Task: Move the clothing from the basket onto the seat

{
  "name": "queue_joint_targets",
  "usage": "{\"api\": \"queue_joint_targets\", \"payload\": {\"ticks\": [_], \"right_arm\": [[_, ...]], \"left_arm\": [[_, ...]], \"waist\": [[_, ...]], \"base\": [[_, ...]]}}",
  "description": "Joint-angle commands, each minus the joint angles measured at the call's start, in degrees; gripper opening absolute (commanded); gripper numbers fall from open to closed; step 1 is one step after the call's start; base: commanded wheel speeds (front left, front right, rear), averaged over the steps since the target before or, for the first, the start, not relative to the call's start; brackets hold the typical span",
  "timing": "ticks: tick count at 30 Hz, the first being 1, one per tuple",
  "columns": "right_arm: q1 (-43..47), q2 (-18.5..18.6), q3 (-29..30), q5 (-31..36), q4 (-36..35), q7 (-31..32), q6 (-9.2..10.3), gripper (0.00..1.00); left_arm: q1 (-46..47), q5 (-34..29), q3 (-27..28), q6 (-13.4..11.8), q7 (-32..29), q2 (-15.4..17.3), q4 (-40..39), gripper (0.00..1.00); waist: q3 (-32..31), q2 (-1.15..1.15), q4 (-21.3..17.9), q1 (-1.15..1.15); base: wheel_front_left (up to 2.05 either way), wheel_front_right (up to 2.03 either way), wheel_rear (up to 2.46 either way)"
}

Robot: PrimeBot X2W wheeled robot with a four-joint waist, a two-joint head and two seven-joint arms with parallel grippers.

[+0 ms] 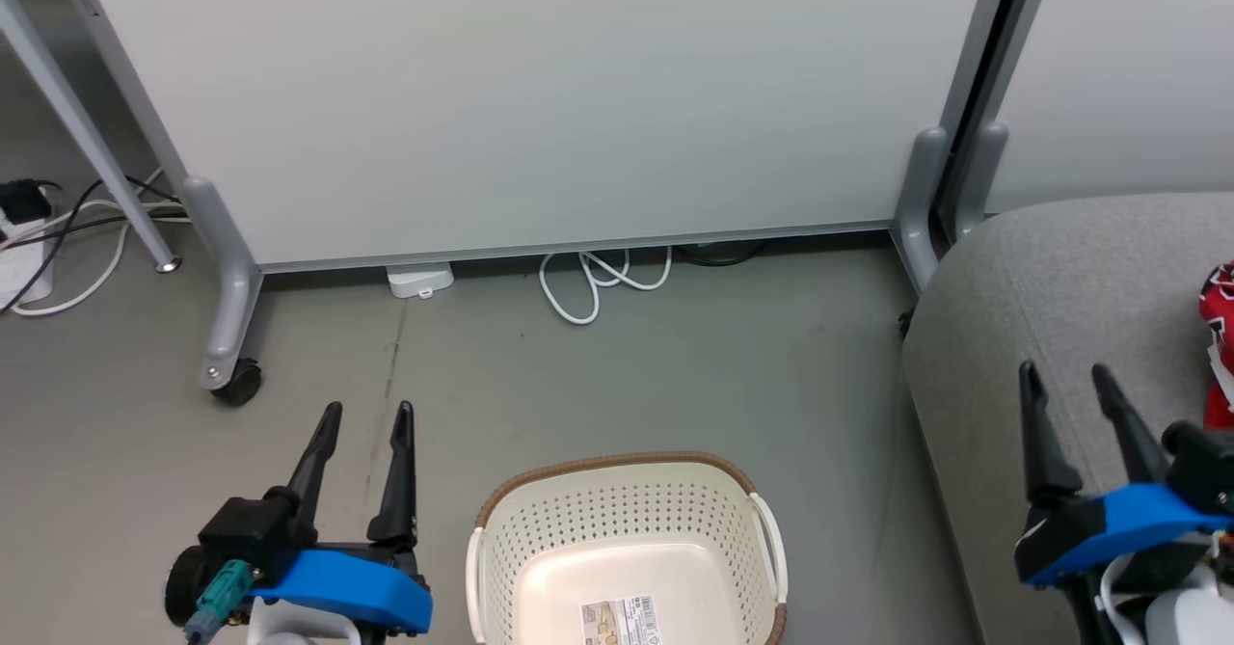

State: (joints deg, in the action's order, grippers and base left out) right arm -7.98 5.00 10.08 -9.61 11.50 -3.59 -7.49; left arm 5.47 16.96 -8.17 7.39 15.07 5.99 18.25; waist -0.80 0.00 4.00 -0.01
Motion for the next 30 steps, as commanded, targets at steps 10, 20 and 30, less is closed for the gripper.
{"api": "queue_joint_targets", "payload": {"ticks": [10, 20, 30], "right_arm": [[5.7, -2.1, -3.5, -0.1, 0.4, -0.7, -0.01, 1.00], [7.2, -2.2, -5.8, -1.4, 1.9, -1.9, -0.01, 1.00], [7.0, -2.2, -6.5, -1.9, 2.9, -2.3, -0.01, 1.00]], "left_arm": [[-1.9, -0.1, 3.2, 0.1, 0.1, -0.2, 2.0, 1.00], [-1.9, -0.1, 3.7, 0.1, 0.1, -0.5, 3.4, 1.00], [-1.7, -0.1, 3.4, 0.1, 0.1, -0.7, 3.9, 1.00]], "waist": [[-0.9, 0.00, 2.3, 0.01], [-1.1, 0.00, 3.0, 0.01], [-1.1, 0.00, 2.6, 0.01]], "base": [[0.00, 0.00, 0.00], [0.00, 0.00, 0.00], [0.00, 0.00, 0.00]]}}
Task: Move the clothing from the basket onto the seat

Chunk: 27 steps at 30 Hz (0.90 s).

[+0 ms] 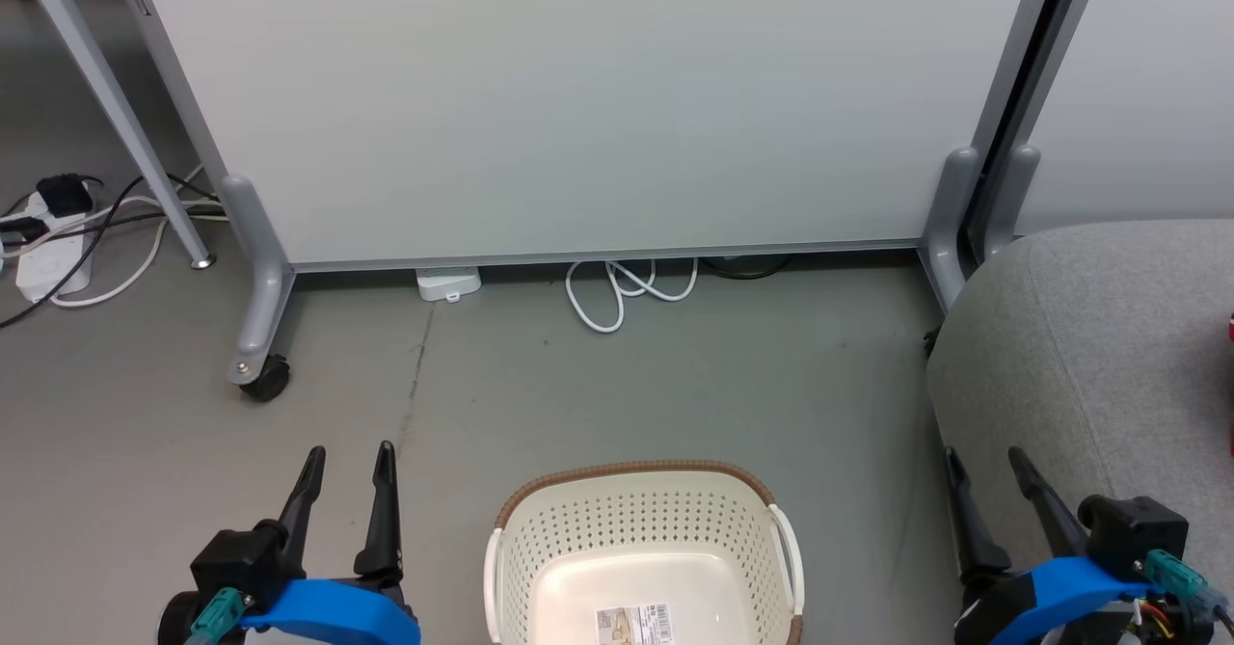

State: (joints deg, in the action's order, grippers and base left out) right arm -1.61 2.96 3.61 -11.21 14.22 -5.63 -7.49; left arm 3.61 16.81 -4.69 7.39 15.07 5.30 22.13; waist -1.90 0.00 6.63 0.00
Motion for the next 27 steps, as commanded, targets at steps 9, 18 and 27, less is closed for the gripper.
{"api": "queue_joint_targets", "payload": {"ticks": [9, 18, 27], "right_arm": [[0.3, -0.1, -0.9, -1.0, 1.1, -0.5, -0.01, 1.00], [1.4, -0.3, -1.0, -1.1, 5.3, 0.1, 0.00, 0.00], [3.1, -0.7, -1.2, -1.3, 9.7, 0.1, 0.00, 0.00]], "left_arm": [[-0.2, 0.7, -0.8, 0.1, 0.1, 0.3, -0.1, 1.00], [-3.7, 0.5, -1.0, 0.0, -0.4, -0.7, 3.9, 0.00], [-6.8, 0.6, -1.2, 0.0, -0.5, -1.4, 8.2, 0.00]], "waist": [[0.0, 0.00, -0.4, 0.00], [0.0, 0.00, -0.4, 0.00], [0.0, 0.00, -0.5, 0.00]], "base": [[0.00, 0.00, 0.00], [0.00, 0.00, 0.00], [0.00, 0.00, 0.00]]}}
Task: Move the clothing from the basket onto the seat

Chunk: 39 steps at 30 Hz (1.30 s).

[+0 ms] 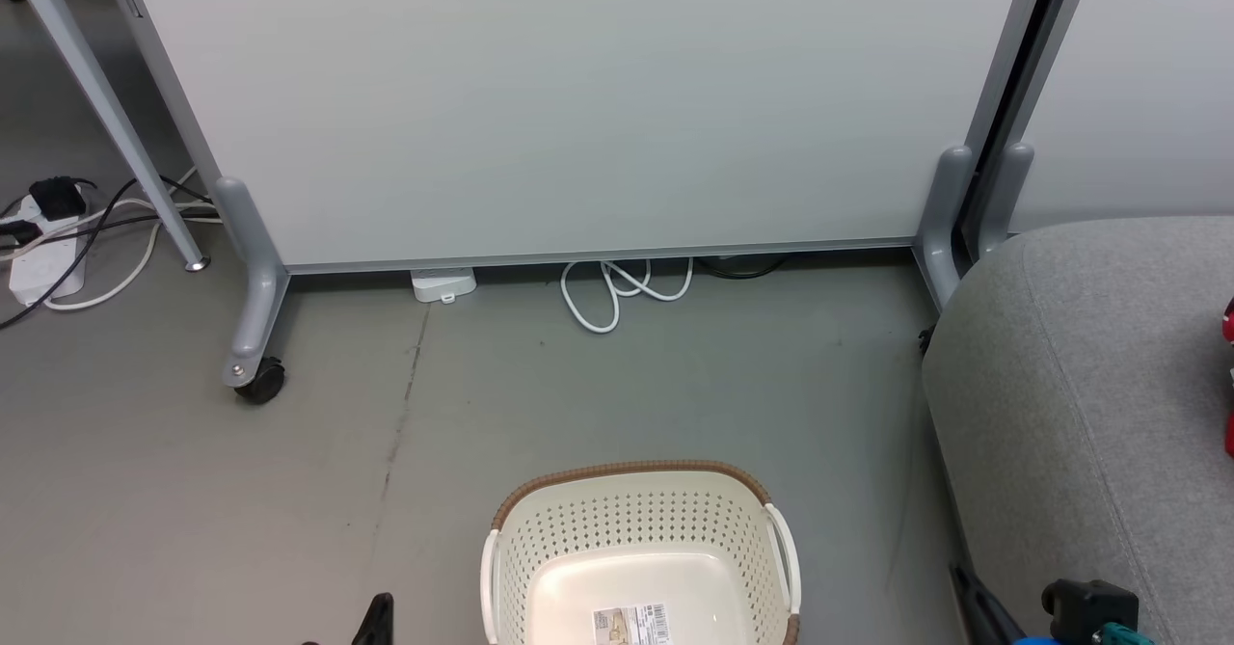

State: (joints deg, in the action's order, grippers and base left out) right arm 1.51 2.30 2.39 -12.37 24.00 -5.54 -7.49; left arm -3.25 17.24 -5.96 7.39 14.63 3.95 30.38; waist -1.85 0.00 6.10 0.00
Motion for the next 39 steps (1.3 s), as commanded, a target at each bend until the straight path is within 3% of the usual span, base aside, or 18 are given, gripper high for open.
{"api": "queue_joint_targets", "payload": {"ticks": [1, 39], "right_arm": [[0.1, 0.0, 0.0, -0.6, 0.2, 0.1, 0.00, 0.00], [-3.6, 0.3, 1.9, -35.8, -4.5, 5.4, 0.00, 0.00]], "left_arm": [[-0.1, 0.6, 0.1, 0.0, -0.2, -0.1, 0.1, 0.00], [4.5, 33.6, 5.7, 0.1, -9.5, -0.5, -7.3, 0.00]], "waist": [[0.0, 0.00, 0.0, 0.00], [0.6, 0.00, -1.9, 0.00]], "base": [[0.00, 0.00, 0.00], [0.00, 0.00, 0.00]]}}
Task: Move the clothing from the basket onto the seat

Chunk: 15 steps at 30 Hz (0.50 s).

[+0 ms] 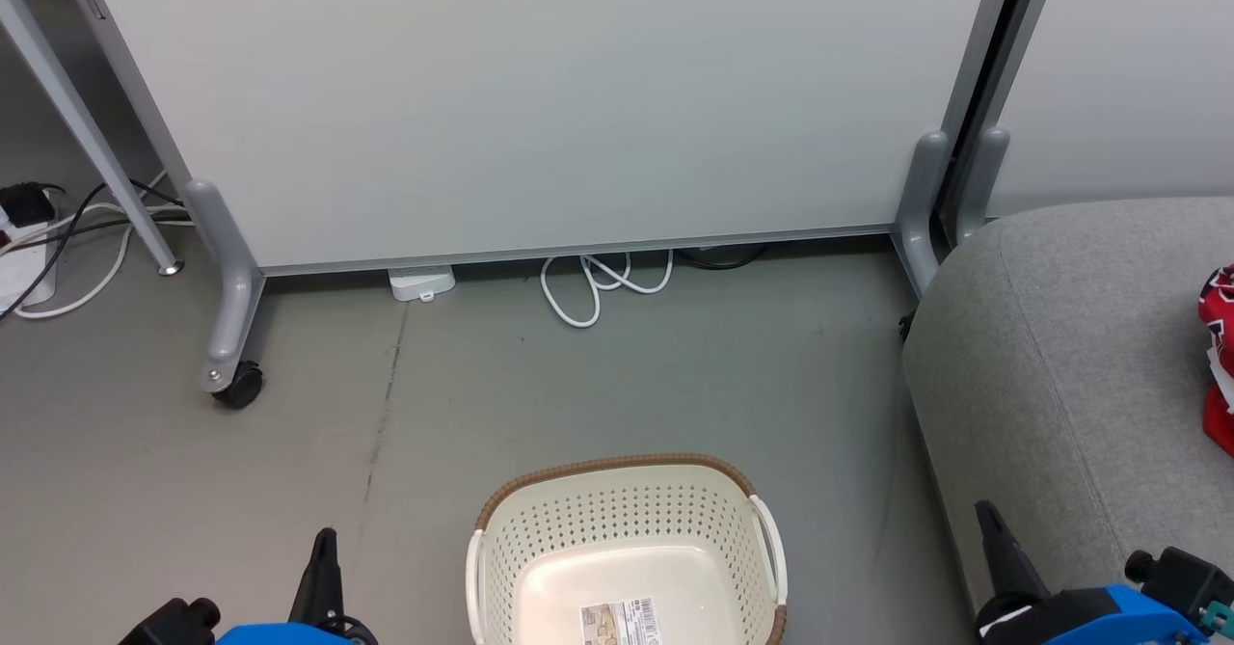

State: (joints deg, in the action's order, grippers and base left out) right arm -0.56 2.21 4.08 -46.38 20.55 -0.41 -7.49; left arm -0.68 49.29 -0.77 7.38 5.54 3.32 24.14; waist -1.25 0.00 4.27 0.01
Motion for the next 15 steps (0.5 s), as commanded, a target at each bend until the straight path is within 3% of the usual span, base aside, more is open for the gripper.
{"api": "queue_joint_targets", "payload": {"ticks": [1, 15], "right_arm": [[-1.7, 0.4, 0.2, -2.6, -1.2, 0.4, 0.00, 0.00], [-2.6, 0.5, 0.7, -11.6, -2.3, 1.8, 0.00, 0.00]], "left_arm": [[2.0, 2.3, 0.6, 0.1, -0.6, 0.1, -1.3, 0.00], [3.1, 10.7, 2.0, 0.1, -3.0, 0.0, -3.2, 0.00]], "waist": [[0.0, 0.00, -0.1, -0.01], [0.2, 0.00, -0.7, -0.01]], "base": [[0.00, 0.00, 0.00], [0.00, 0.00, 0.00]]}}
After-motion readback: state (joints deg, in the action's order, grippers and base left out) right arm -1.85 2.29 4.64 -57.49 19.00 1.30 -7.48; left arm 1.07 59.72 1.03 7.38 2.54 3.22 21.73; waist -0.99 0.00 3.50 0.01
